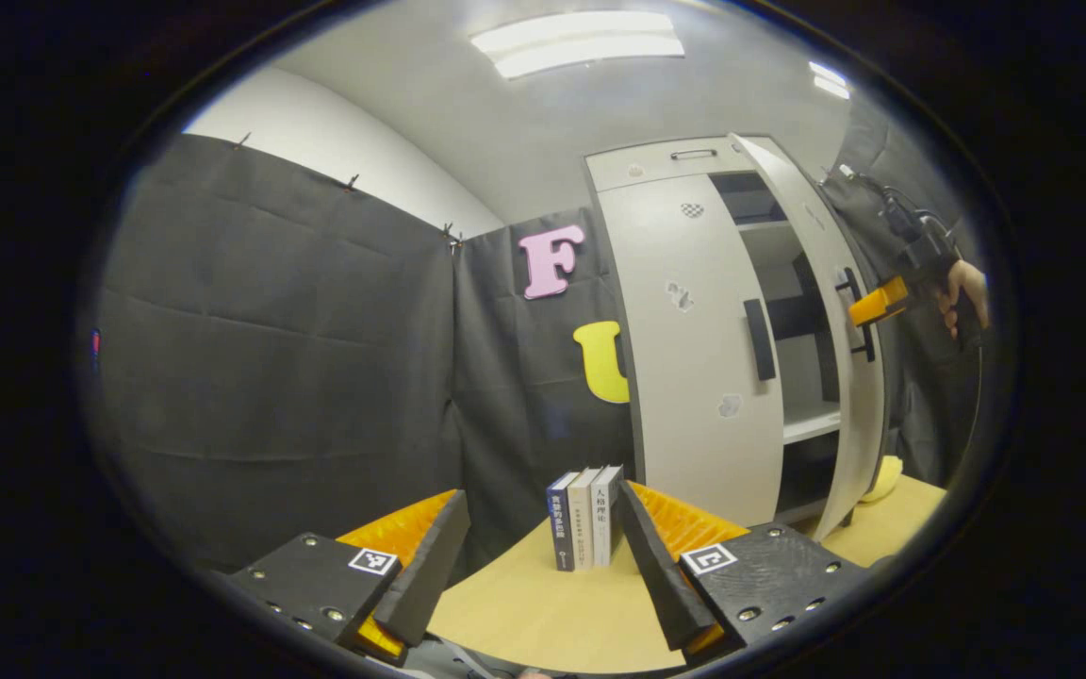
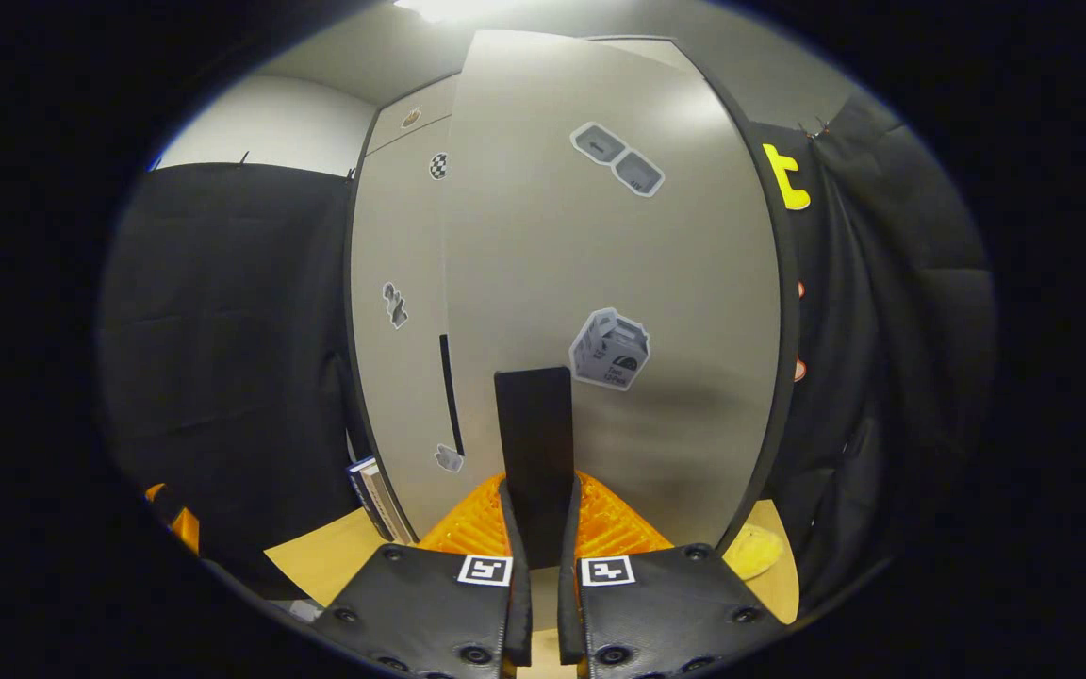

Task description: Open the right door of the double-door shoe cabinet with the right hand, and open the left door with the left hand.

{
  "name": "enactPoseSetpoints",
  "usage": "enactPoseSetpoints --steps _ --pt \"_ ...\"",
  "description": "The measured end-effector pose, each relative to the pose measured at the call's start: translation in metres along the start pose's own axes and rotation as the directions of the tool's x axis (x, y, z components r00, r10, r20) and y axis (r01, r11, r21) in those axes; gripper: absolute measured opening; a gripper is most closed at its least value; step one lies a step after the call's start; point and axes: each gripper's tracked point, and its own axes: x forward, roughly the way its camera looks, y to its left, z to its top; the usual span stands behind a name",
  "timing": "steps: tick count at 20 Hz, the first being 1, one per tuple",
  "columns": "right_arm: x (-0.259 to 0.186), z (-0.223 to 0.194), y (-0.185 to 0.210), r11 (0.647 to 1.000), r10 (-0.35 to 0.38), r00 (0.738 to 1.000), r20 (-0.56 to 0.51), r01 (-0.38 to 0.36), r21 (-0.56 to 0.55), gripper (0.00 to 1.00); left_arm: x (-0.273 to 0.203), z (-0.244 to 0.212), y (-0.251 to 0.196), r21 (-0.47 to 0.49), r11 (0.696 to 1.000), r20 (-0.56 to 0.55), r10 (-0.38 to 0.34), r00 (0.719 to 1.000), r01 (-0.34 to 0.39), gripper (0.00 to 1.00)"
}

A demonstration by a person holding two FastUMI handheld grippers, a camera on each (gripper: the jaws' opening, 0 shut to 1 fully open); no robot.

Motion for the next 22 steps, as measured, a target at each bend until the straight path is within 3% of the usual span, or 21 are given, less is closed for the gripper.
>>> enactPoseSetpoints --steps 6,7,13,22 --pt "-0.020 -0.002 -0.012 1.000 0.002 1.000 0.006 -0.002 -0.009 0.12 0.006 0.002 -0.021 -0.003 1.000 0.003 -0.029 1.000 0.029 0.95" --pt "-0.025 -0.003 -0.014 1.000 0.002 1.000 0.007 -0.002 -0.006 0.12 0.007 0.001 -0.024 -0.001 0.999 0.002 -0.036 0.999 0.036 0.91" --pt "-0.046 -0.007 -0.031 1.000 -0.001 1.000 0.002 0.001 0.003 0.12 0.011 0.000 -0.046 -0.013 0.997 -0.004 -0.071 0.997 0.071 0.93" --pt "-0.084 -0.011 -0.068 0.998 -0.064 0.998 0.003 0.064 0.001 0.11 0.010 0.001 -0.075 -0.031 0.992 -0.004 -0.119 0.993 0.119 0.91"
